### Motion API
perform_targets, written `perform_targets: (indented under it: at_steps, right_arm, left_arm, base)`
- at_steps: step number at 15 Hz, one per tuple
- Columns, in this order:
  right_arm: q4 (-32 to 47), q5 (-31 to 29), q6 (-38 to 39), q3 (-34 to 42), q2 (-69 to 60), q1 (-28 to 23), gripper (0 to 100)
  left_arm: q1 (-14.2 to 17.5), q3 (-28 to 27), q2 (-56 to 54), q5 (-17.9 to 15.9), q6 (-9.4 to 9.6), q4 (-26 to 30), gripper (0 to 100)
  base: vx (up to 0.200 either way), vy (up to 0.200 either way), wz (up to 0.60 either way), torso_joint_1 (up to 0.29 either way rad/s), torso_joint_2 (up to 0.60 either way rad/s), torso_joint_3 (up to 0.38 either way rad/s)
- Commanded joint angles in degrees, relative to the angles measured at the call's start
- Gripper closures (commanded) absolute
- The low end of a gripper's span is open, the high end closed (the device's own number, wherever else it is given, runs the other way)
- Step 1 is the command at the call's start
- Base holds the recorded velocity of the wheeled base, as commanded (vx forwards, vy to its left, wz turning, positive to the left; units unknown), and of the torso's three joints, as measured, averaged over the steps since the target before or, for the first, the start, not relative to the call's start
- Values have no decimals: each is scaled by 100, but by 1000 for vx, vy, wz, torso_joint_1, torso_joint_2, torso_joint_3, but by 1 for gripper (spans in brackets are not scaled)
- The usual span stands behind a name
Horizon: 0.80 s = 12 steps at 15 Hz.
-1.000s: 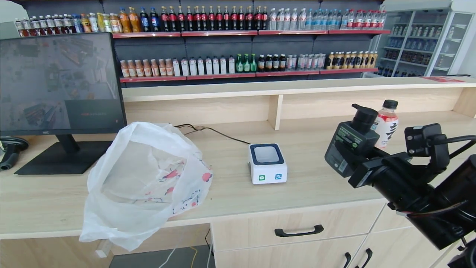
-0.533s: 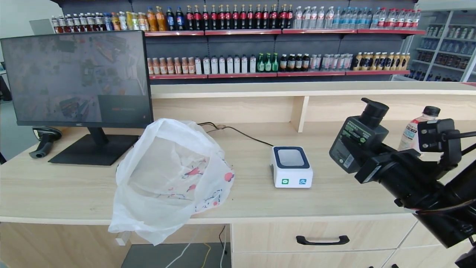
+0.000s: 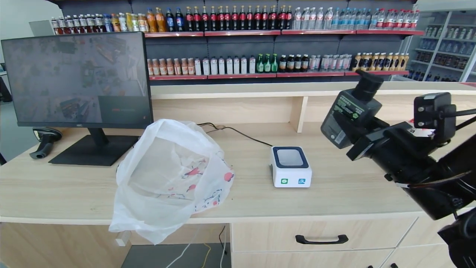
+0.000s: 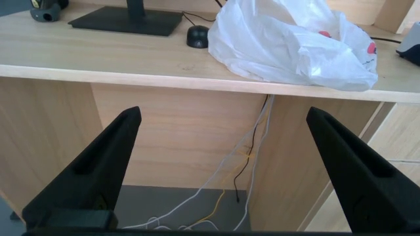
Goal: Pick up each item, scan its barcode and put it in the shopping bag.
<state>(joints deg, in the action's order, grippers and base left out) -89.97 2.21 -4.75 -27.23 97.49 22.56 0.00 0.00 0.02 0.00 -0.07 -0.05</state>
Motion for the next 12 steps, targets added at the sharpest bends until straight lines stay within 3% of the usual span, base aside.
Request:
perform_targets:
  at_steps: [1,5,7,9,12]
  right_arm:
    - [-3,526,-518,-529,684,81,100]
    - [-3,1098,-1845,-1680,1598,433,100]
    - [-3,1309,-2152,-2278,1941,600,100]
    - [-3,1484,-2504,-2269,2002,609,100]
    - [-3,2214,-3216,-2040,2072,547,100]
  left_arm:
    - [0,0,-2,0,-1,5,0]
    - [0,0,-2,0,-1,5,0]
    - [0,0,-2,0,-1,-4,0]
    - [0,0,-2,0,-1,-4,0]
    - [0,0,-2,0,-1,-4,0]
  base:
    - [0,0,0,0,0,0]
    - [0,0,0,0,0,0]
    - [0,0,0,0,0,0]
    - [0,0,0,0,0,0]
    - [0,0,0,0,0,0]
